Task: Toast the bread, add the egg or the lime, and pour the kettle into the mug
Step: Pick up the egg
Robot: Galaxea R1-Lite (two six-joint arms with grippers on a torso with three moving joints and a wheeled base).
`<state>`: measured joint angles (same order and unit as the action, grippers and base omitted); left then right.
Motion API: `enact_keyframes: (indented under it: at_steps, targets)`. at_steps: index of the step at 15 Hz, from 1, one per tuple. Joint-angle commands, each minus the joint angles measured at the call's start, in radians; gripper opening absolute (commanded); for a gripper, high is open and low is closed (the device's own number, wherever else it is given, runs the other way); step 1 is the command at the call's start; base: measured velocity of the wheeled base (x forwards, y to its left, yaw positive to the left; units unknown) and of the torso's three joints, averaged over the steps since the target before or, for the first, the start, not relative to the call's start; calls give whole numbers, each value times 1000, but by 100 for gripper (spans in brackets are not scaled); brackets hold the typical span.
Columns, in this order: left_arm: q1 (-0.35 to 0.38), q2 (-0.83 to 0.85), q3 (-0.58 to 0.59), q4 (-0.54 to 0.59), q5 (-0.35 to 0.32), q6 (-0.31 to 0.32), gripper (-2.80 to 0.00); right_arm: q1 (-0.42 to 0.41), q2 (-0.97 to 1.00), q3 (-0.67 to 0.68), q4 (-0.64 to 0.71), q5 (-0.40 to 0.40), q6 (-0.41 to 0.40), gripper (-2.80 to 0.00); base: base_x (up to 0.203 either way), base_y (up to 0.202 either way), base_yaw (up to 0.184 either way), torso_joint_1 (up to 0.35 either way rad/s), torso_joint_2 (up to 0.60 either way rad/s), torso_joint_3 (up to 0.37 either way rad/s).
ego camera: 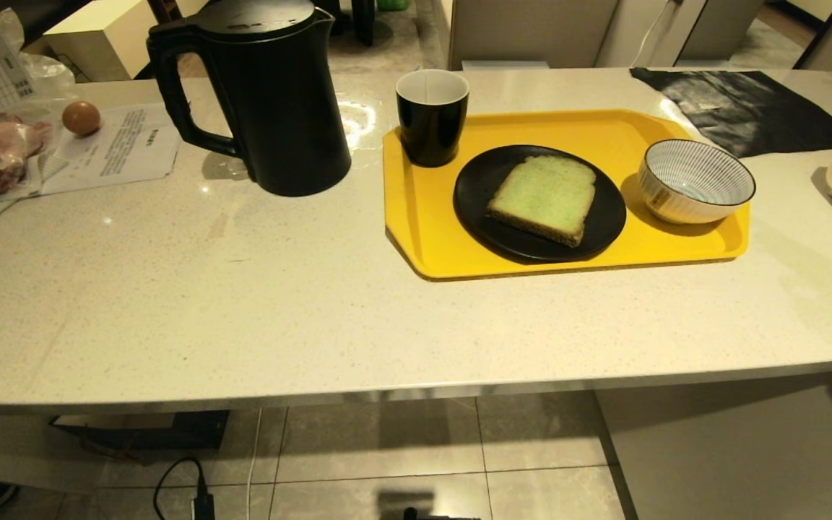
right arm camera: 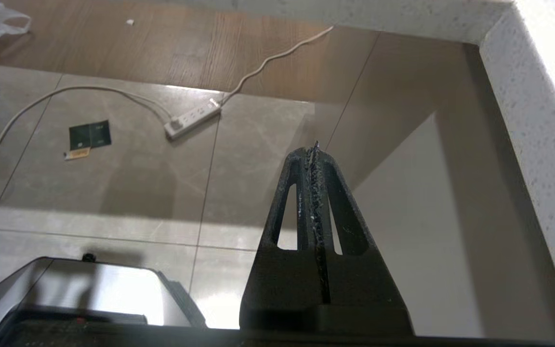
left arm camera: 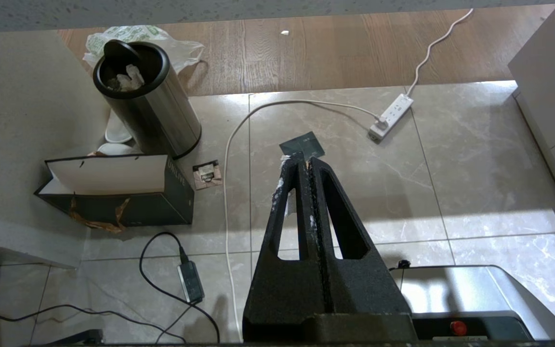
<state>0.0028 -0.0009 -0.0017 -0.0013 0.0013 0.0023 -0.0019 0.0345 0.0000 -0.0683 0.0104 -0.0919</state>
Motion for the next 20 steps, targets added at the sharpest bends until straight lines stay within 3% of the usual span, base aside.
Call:
enact_keyframes:
  at_steps: [1,6,20]
  targets:
    - [0,1,0,0,0,1,-280,0,-33,26,2,-1,2,-280,0,0,0,0,0,0]
    - [0,1,0,0,0,1,-280,2,-33,26,2,-6,61,-280,0,0,0,0,0,0]
    - [0,1,0,0,0,1,-280,1,-33,26,4,0,47,-280,0,0,0,0,0,0]
